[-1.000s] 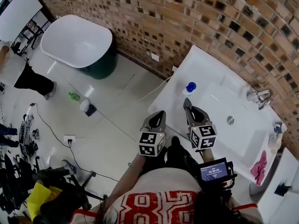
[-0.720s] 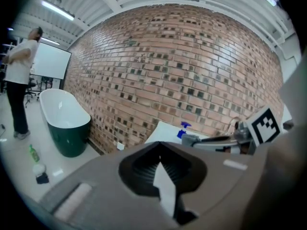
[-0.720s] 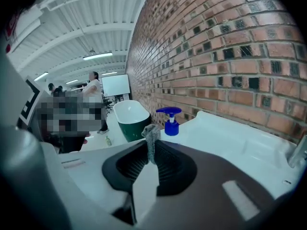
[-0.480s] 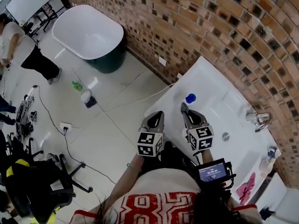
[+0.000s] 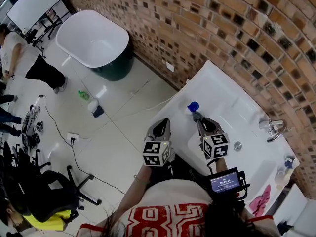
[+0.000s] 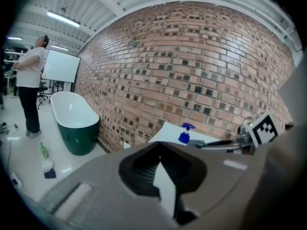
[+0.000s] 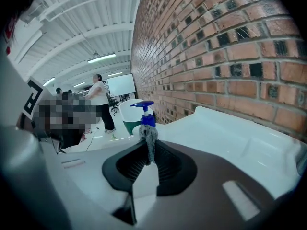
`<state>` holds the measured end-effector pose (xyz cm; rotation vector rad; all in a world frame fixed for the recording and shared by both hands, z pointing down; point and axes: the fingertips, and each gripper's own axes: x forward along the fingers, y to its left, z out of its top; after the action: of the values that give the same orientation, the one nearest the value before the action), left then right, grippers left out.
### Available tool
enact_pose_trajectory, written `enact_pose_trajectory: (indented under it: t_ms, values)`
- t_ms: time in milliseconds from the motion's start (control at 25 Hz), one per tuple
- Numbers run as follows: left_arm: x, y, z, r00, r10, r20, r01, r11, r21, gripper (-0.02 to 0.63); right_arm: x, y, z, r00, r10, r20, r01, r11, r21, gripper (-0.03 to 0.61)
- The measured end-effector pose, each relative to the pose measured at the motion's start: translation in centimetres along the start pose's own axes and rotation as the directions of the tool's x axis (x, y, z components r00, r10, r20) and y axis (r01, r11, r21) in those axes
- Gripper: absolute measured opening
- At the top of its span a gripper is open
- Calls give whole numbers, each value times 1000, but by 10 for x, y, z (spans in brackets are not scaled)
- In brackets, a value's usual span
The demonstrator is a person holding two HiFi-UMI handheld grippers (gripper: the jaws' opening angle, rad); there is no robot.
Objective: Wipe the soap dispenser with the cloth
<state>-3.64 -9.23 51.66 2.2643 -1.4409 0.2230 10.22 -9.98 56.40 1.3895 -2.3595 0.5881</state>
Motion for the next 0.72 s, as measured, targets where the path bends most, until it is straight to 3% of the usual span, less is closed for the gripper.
enact_pose_trajectory:
  t_ms: [400, 560, 720]
  values:
    - [-3, 3, -9, 1000, 11, -29, -11, 1000, 20, 3, -8, -32, 3, 997, -72, 40, 69, 995, 76, 48]
    - [-6, 8, -8, 999, 22, -23, -22, 1000, 12, 3, -16, 1, 6, 998, 9, 62, -14, 997, 76, 48]
    - [-5, 8, -9, 1000, 16, -26, -15, 1000, 9, 3, 0, 44, -6, 993, 115, 12, -114, 993, -27, 48]
